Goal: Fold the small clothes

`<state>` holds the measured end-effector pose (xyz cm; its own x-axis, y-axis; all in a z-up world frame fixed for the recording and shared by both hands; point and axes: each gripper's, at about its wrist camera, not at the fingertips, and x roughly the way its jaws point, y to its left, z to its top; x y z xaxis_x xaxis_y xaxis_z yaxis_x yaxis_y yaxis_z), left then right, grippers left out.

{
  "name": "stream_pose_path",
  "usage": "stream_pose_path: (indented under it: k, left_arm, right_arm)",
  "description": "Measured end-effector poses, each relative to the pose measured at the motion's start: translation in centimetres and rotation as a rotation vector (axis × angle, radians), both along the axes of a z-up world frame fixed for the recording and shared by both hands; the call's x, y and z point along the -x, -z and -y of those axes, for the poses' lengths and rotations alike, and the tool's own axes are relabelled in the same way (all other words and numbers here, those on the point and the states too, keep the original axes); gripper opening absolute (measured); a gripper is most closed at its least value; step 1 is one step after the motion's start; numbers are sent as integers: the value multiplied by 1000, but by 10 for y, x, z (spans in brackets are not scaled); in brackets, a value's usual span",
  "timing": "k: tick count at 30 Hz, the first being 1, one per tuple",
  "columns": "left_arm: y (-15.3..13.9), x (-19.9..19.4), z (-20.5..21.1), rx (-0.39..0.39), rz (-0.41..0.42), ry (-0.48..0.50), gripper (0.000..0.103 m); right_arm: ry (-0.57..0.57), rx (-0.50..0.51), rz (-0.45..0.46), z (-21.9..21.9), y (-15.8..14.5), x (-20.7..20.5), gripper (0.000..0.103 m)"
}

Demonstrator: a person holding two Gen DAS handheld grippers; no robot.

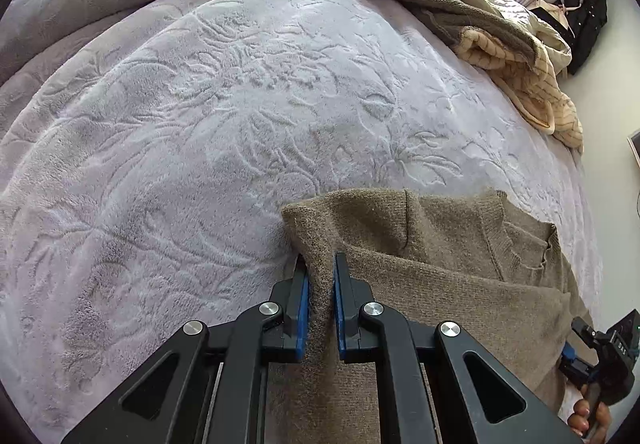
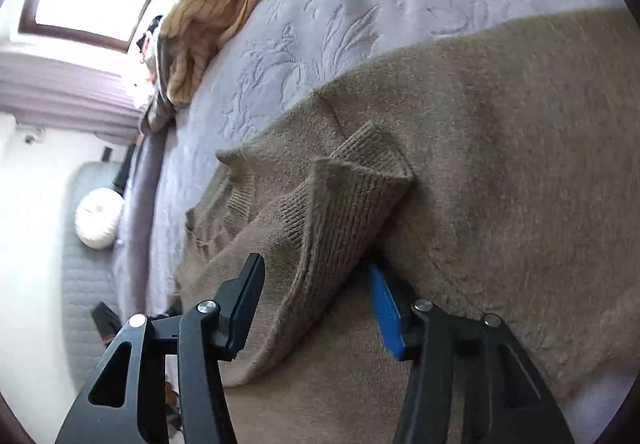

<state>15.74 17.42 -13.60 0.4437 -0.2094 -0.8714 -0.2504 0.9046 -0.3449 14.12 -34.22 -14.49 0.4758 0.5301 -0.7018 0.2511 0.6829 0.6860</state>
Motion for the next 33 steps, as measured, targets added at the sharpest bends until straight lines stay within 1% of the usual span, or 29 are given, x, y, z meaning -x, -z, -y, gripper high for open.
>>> stream_pose_path:
  k: [2, 3, 4, 7, 8, 9, 11, 12, 13, 14, 15, 16, 17, 18, 20, 21, 22, 24, 25, 27, 29, 31, 33]
  left_arm:
    - [-5, -1, 0, -13, 6, -6, 10]
    - [-8, -1, -2, -9, 10, -12, 10]
    - [-10, -2, -4, -11, 14, -18, 10]
    - [-7, -4, -11, -33, 7, -23, 10]
    - [-5, -4, -13, -43, 6, -23, 10]
    - [-2, -4, -14, -46, 4, -25, 10]
    - [3, -3, -17, -36, 8, -30, 10]
    - [3, -1, -18, -25, 19, -34, 10]
    - [2, 1, -19, -19, 24, -36, 10]
    - [1, 2, -19, -22, 29, -36, 10]
    - [-1, 5, -19, -32, 30, -34, 11]
    - [-4, 8, -19, -49, 29, -34, 11]
    - [-7, 11, -20, -66, 30, -37, 11]
    - [-10, 14, -20, -83, 22, -38, 11]
    - [-15, 20, -20, -123, -8, -42, 11]
    - [-17, 24, -20, -150, -26, -42, 11]
    - [-19, 28, -20, -170, -38, -41, 11]
    - [-22, 37, -22, -189, -43, -38, 11]
    - [-23, 42, -23, -194, -43, -37, 11]
    - [-22, 51, -25, -202, -54, -37, 11]
    - [-20, 58, -26, -209, -69, -40, 11]
    - [-18, 67, -29, -230, -80, -44, 11]
    - [-17, 75, -32, -235, -86, -43, 11]
  right_arm:
    - [7, 28, -20, -4, -2, -2, 54]
    - [-3, 54, -21, -9, -5, -5, 32]
    - [-28, 73, 0, -15, -12, -8, 9]
    - [-80, 127, 85, -25, -33, -20, 9]
    - [-80, 151, 88, -25, -35, -18, 9]
    - [-67, 177, 70, -22, -30, -15, 9]
    - [-29, 216, 1, -11, -12, -15, 9]
    - [2, 212, -36, 0, 0, -7, 9]
    - [28, 173, -42, 10, 6, -1, 6]
    - [55, 128, -40, 19, 8, 7, 6]
    - [63, 121, -44, 22, 7, 11, 6]
    - [66, 125, -45, 23, 5, 14, 11]
    - [68, 141, -53, 22, 1, 18, 12]
    - [69, 146, -62, 21, -2, 21, 16]
    - [60, 119, -77, 15, -9, 28, 30]
    - [43, 88, -73, 9, -13, 31, 46]
    - [20, 57, -68, 3, -18, 33, 57]
    - [-67, -13, -63, -29, -22, 33, 58]
    - [-128, -49, -67, -50, -21, 34, 58]
    - [-226, -108, -72, -89, -15, 36, 58]
    - [-328, -165, -95, -140, -4, 37, 58]
    - [-395, -228, -127, -187, 10, 38, 58]
    - [-437, -270, -141, -222, 20, 40, 58]
